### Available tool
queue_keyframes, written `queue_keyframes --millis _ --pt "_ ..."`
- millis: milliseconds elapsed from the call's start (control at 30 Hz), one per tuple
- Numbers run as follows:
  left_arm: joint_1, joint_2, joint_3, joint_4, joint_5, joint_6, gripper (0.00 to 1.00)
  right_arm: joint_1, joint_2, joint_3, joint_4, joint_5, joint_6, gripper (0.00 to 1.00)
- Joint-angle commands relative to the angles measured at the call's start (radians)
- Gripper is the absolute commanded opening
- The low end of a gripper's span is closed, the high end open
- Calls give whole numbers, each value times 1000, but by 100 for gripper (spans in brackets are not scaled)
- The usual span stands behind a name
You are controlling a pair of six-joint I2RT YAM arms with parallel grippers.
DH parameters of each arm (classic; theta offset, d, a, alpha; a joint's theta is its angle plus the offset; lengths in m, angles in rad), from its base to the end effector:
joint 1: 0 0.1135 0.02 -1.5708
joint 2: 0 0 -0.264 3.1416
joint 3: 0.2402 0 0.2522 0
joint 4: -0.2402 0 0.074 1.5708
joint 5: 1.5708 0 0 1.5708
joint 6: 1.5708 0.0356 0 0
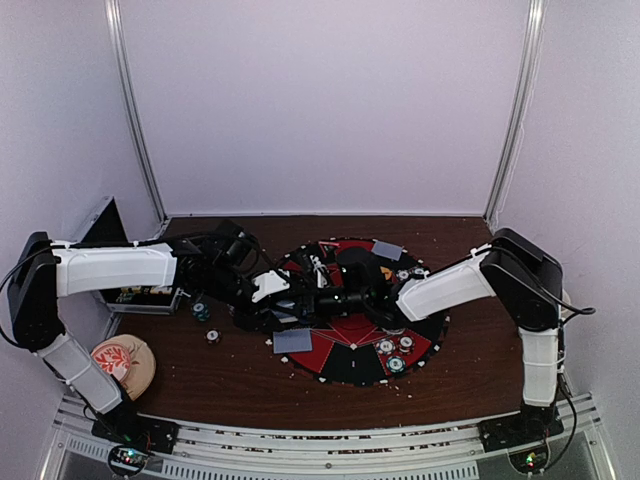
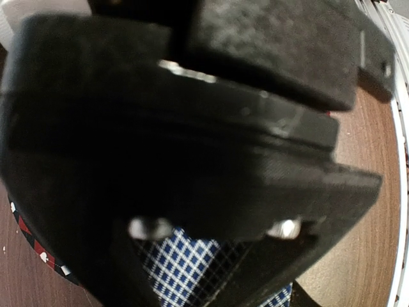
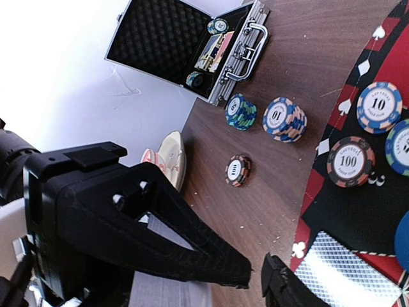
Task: Distribute texas hold em gaming equipment
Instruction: Pick up the poker card from the face-down deck piles.
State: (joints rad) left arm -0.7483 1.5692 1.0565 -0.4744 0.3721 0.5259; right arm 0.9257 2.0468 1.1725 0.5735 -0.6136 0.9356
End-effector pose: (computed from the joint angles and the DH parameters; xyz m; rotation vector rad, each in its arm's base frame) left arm 0.2268 -0.2283 0.2202 1.6313 1.9621 -0.5615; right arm 0.2498 0.3660 0.1682 -0.5058 2.2164 1.7272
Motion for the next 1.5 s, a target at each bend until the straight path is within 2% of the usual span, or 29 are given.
queue_keyframes --millis 0,200,500,1267,1467 --pt "-10 -19 5 23 10 3 53 7 25 29 17 -9 26 52" --pt "-14 -21 -1 25 4 3 53 4 18 17 -10 5 22 40" --pt "-16 -24 -4 25 5 4 53 -33 -34 -52 -47 35 3 31" --pt "-17 -6 -7 25 -7 5 53 -76 -148 -123 -139 54 -61 27" --pt "-17 0 -8 27 -10 4 53 -76 -187 -135 -152 48 -80 30"
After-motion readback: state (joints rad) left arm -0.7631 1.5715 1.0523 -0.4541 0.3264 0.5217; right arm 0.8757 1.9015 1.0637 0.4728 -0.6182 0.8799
